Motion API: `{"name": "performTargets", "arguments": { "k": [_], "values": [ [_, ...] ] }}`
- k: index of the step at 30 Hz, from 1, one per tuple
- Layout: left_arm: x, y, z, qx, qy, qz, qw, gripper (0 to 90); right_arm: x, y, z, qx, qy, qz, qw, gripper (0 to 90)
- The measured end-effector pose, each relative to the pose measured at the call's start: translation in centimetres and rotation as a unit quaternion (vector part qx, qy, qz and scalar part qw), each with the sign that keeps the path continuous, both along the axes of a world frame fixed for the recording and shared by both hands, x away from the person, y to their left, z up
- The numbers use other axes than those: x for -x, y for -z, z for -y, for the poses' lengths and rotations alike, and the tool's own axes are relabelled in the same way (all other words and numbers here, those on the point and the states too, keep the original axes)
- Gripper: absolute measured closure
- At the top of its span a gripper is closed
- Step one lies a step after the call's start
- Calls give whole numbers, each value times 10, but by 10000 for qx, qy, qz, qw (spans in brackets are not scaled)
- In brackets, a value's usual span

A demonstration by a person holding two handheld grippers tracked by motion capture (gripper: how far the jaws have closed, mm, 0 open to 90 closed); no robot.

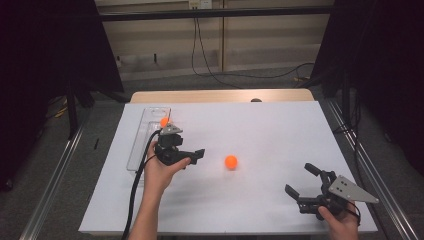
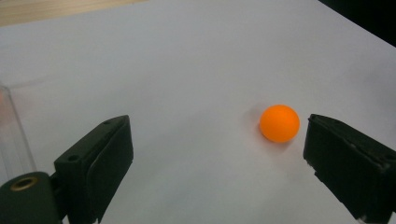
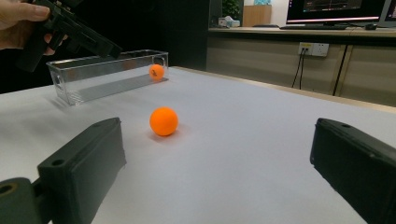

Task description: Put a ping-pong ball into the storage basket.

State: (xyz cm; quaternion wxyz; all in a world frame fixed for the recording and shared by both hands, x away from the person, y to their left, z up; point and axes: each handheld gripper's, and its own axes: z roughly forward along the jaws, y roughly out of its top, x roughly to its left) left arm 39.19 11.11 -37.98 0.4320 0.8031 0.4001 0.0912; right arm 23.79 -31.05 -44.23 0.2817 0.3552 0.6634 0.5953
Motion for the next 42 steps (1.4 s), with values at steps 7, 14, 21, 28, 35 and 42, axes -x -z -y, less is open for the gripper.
{"name": "performTargets", "arguments": {
  "k": [7,14,21,28,35,42],
  "values": [
    [0,1,3,11,41,-4,10000,83,0,0,0,19,-13,-11,10000,26],
    [0,3,8,28,87,-1,10000,82,0,1,1,4,9,-15,10000,26],
    [1,5,13,82,131,-10,9999,81,-1,1,0,17,-1,-24,10000,26],
    [1,6,16,48,147,11,9999,80,-1,1,1,13,7,-24,10000,26],
    [1,9,21,2,204,10,9998,79,-1,1,1,9,10,-16,10000,26],
    [2,11,26,-39,269,27,9996,79,-1,0,0,19,0,-19,10000,26]
  ]
}}
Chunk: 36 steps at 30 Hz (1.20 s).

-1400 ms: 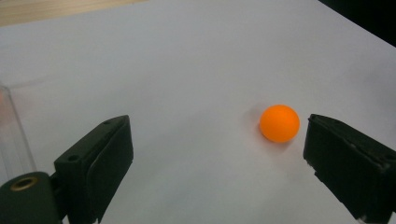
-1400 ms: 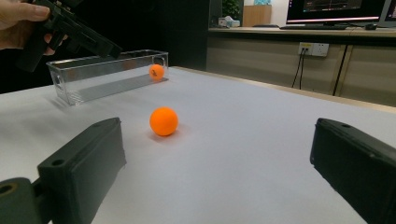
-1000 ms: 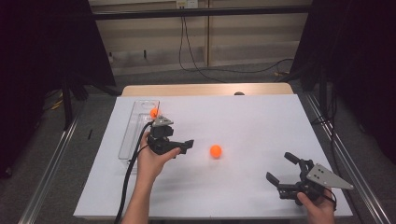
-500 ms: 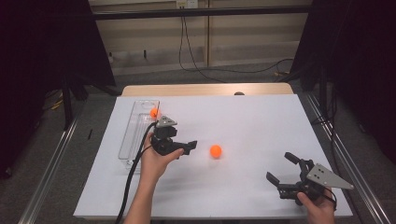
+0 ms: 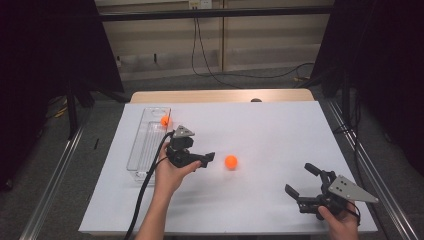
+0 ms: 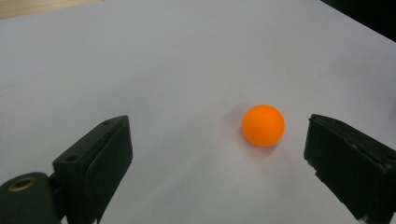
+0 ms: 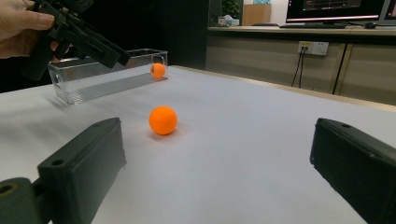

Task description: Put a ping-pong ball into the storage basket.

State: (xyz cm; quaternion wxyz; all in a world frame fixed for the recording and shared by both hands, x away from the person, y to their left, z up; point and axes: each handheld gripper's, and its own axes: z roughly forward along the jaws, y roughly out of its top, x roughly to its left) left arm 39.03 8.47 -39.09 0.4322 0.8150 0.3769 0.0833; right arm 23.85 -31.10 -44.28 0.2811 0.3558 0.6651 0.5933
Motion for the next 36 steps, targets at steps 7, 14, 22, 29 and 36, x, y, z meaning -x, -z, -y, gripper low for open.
{"name": "performTargets", "arguments": {
  "k": [7,14,22,29,36],
  "values": [
    [0,2,4,-11,31,25,10000,79,0,0,0,9,5,0,10000,26],
    [1,4,8,-66,95,35,9999,78,0,0,0,6,14,-3,10000,26],
    [1,6,13,-80,138,39,9999,77,0,0,0,9,11,-1,10000,26],
    [1,10,18,-103,208,25,9997,76,0,0,0,11,7,2,10000,26],
    [1,13,22,-78,226,65,9997,75,0,0,0,10,11,1,10000,26]
  ]
}}
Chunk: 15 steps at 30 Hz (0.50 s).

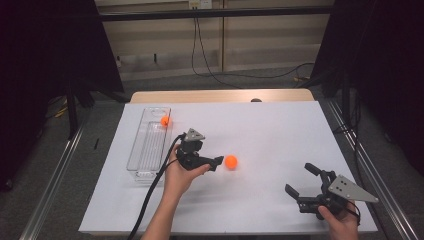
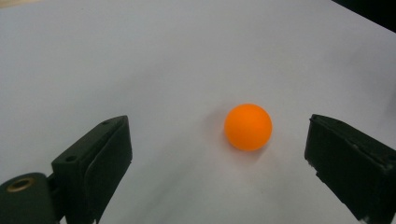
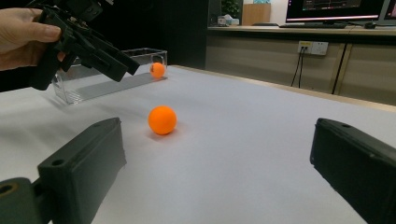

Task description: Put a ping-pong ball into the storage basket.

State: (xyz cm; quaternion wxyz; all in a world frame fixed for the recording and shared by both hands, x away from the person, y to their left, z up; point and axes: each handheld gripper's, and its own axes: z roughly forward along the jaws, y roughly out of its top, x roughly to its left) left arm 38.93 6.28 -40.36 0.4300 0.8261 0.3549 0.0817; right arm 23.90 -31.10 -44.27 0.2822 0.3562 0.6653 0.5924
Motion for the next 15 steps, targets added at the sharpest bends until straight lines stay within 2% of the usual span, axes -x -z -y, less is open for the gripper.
{"name": "performTargets", "arguments": {
  "k": [15],
  "values": [
    [1,4,7,50,42,-37,10000,72,0,0,0,2,1,-2,10000,26]
  ]
}}
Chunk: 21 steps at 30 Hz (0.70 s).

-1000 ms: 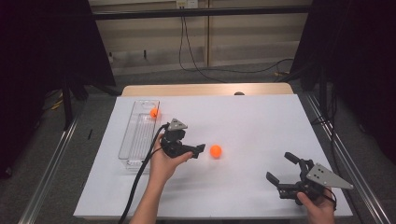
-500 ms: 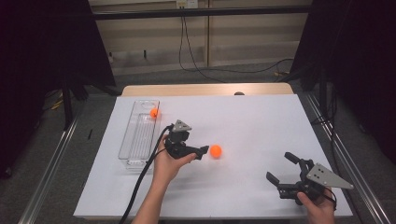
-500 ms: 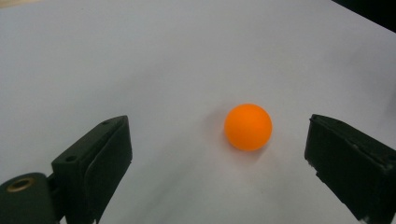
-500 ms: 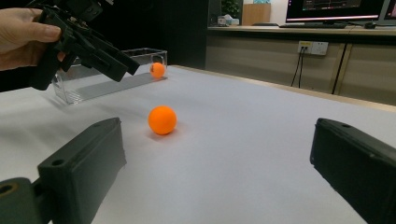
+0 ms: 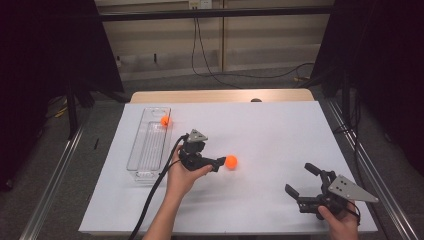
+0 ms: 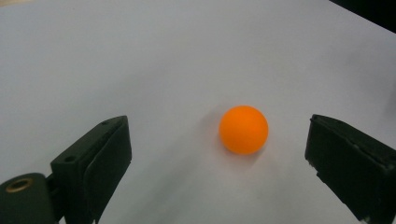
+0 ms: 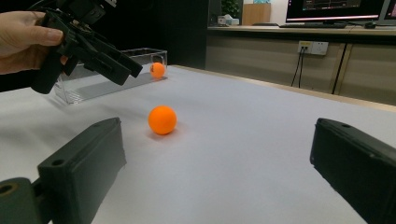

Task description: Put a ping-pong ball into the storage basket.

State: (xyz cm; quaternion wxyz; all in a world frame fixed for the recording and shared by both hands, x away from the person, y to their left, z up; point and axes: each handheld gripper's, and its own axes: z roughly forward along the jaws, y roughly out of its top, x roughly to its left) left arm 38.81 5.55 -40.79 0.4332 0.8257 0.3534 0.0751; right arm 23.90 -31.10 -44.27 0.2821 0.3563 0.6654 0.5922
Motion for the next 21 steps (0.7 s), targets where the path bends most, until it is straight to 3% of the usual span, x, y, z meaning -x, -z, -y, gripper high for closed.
{"name": "performTargets", "arguments": {
  "k": [21],
  "values": [
    [-1,9,10,-37,115,-26,9999,69,0,1,0,0,15,-17,10000,26]
  ]
}}
